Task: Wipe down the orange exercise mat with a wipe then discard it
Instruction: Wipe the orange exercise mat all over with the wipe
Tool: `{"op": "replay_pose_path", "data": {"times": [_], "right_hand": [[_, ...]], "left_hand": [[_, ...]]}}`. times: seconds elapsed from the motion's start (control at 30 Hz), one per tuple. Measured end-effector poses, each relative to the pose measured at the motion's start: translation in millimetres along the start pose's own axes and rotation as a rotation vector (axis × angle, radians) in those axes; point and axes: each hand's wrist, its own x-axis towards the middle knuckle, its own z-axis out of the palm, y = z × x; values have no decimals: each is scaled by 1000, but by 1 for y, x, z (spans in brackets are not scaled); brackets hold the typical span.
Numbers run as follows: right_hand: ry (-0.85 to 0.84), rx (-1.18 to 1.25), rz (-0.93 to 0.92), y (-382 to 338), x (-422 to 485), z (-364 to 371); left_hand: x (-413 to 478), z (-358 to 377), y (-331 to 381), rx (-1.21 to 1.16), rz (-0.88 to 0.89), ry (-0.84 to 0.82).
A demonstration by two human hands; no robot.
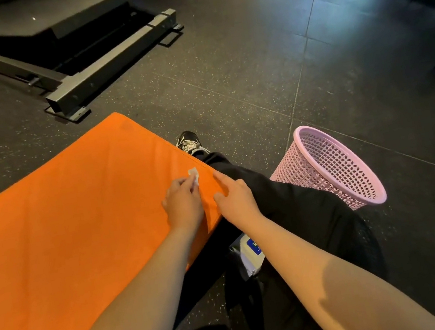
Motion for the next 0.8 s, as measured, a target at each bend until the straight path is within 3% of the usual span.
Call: {"op": "replay_pose_path", "data": {"times": [0.13,0.23,0.4,0.47,0.57,0.67,0.73,0.8], "right_hand": [[59,113,3,-2,-4,-3],[76,284,36,-1,-12,-9],[28,388,47,6,-21,-14],[34,374,45,11,-20,-10],[60,389,49,21,-18,-1],[65,380,44,25,-18,4],[58,351,47,23,-21,1],[52,339,59,24,-22,-1]], "left_hand": [[-6,-3,13,-158,259,-31],[-3,-13,18,-56,376,14],[7,-27,0,76,46,114],[-1,-21,6,16,103,86],[-24,-5,22,-79,342,-42],[-31,-4,22,-39,457,-53],[-26,-10,10,62,415,19],[-22,-18,-7,105,218,75]]}}
